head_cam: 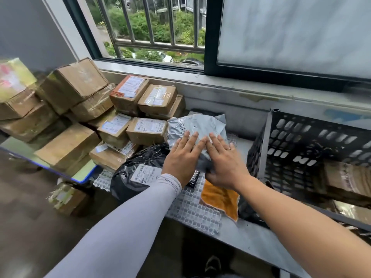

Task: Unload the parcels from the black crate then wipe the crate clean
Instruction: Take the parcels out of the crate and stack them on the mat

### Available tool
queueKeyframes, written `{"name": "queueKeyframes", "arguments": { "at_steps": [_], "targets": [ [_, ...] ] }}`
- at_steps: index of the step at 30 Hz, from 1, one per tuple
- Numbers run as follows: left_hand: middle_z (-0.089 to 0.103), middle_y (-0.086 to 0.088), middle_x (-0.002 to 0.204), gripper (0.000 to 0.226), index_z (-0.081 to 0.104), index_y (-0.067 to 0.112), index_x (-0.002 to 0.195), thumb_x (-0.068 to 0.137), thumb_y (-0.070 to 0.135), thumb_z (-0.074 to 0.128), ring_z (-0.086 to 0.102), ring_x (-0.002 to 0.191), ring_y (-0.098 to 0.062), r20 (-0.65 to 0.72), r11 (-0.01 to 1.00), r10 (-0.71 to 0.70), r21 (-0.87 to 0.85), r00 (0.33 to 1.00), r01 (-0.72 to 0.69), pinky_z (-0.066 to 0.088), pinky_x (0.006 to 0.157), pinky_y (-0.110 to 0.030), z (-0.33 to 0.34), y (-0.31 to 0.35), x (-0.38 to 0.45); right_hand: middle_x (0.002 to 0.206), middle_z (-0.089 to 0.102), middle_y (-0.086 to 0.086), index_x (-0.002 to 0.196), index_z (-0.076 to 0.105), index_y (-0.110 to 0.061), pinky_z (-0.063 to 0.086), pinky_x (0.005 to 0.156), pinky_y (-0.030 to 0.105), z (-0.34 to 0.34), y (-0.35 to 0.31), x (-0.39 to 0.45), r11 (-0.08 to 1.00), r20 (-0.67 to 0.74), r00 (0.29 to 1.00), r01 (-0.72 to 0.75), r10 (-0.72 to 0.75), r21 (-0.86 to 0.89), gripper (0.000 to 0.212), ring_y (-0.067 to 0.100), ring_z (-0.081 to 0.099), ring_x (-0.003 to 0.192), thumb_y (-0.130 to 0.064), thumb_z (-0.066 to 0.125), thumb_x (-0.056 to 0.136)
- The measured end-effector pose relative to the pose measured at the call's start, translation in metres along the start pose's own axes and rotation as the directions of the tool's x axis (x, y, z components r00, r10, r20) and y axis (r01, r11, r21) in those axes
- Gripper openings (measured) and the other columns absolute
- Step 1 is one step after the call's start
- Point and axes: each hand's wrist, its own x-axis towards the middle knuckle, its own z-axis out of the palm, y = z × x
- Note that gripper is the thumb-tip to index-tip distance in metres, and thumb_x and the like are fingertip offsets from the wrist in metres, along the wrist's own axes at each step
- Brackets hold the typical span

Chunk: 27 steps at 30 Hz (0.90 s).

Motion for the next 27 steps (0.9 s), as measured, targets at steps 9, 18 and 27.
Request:
{"name": "queueKeyframes", "arguments": {
  "at_steps": [9,18,27],
  "targets": [
    [0.046,-0.019,0.156,0.056,0.044,0.011,0.155,0.099,0.015,0.043,0.038,0.148,-0.041,-0.067,0.996,-0.084,-0.04,0.994,0.081,0.037,0.119,-0.053,0.012,-0.022,-0.03,0.17,-0.022,-0.003,0.161,-0.02,-0.027,0.009,0.126,0.06,0.041,-0.029,0.017,1.0,0.05,0.999,0.009,-0.009,0.005,0.122,0.024,-0.014,0.158,-0.052,0.073,0.086],
    [0.042,-0.017,0.16,0.059,0.04,0.012,0.157,0.098,0.011,0.033,0.033,0.151,-0.041,-0.073,0.999,-0.002,-0.046,0.997,-0.002,0.035,0.12,-0.055,0.002,-0.075,-0.068,0.171,-0.019,0.0,0.155,-0.027,-0.028,0.004,0.127,0.059,0.064,-0.085,0.026,1.0,-0.01,1.0,-0.004,0.004,-0.016,0.115,0.026,-0.014,0.158,-0.039,0.069,0.091],
    [0.039,-0.015,0.162,0.073,0.037,0.018,0.159,0.092,0.002,0.063,0.034,0.15,-0.04,-0.025,0.995,0.028,-0.097,0.999,-0.03,0.038,0.118,-0.057,-0.007,-0.182,-0.124,0.172,0.009,0.012,0.161,-0.01,-0.021,0.019,0.122,0.064,0.108,-0.186,0.052,0.995,-0.086,0.996,-0.033,0.025,-0.098,0.108,0.033,0.013,0.158,-0.025,0.069,0.087]
  ]
}}
